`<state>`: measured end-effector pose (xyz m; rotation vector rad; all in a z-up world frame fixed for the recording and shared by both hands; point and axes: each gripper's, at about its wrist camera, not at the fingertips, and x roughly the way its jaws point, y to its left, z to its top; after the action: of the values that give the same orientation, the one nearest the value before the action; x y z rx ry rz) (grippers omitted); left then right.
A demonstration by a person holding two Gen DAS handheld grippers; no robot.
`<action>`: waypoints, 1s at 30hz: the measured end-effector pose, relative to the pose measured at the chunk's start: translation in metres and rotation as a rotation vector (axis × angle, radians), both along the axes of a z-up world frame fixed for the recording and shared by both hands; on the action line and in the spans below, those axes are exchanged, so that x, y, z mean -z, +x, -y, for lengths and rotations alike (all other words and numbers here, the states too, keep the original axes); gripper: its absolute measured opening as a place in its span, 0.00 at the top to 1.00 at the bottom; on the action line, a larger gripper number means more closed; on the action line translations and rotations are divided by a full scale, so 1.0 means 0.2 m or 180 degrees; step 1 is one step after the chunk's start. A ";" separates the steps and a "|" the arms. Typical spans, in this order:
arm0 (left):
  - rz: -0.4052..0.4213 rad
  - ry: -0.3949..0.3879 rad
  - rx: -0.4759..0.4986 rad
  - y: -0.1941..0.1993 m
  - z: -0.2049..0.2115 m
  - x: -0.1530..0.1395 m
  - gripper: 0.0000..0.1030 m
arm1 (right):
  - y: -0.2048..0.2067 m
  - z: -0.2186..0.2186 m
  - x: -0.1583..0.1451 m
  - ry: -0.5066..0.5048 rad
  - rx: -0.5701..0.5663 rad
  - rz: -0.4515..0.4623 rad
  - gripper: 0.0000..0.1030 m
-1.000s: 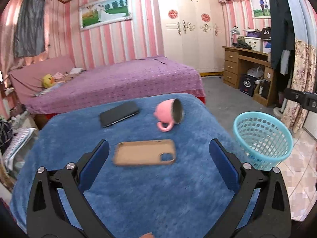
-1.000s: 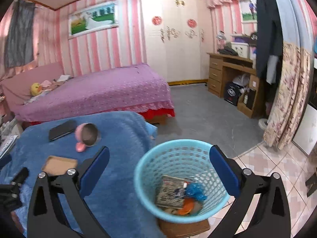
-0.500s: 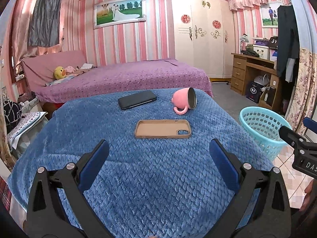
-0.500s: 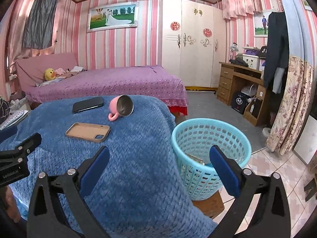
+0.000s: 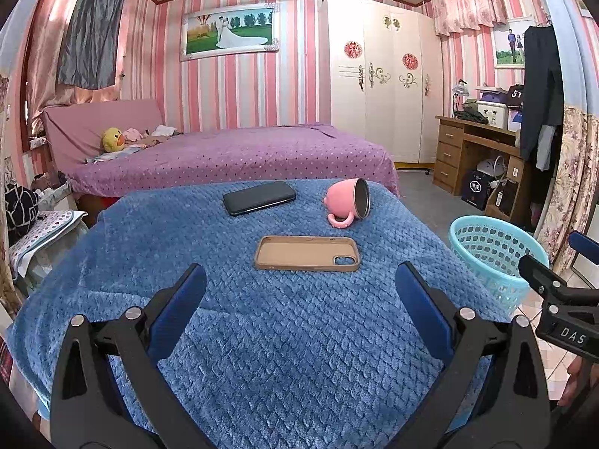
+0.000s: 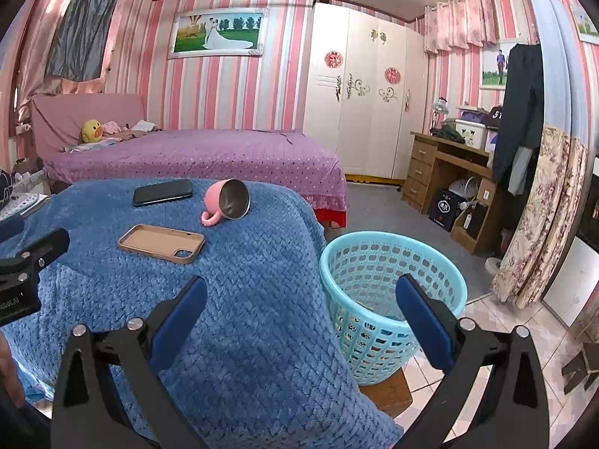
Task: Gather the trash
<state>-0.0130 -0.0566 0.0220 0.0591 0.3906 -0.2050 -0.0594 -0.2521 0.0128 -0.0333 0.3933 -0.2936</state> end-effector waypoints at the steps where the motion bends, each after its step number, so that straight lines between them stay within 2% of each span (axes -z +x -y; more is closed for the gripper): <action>1: 0.0004 -0.0004 0.0001 0.00 0.00 0.00 0.05 | 0.00 0.00 0.00 -0.0004 -0.0006 0.0007 0.04; 30: 0.0011 0.0022 -0.0072 0.03 -0.02 0.01 0.05 | 0.00 -0.01 -0.02 -0.0043 -0.0061 0.0059 0.04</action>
<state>-0.0068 -0.0517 0.0205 0.0619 0.3884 -0.1813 -0.0587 -0.2502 0.0175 -0.0474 0.3724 -0.2775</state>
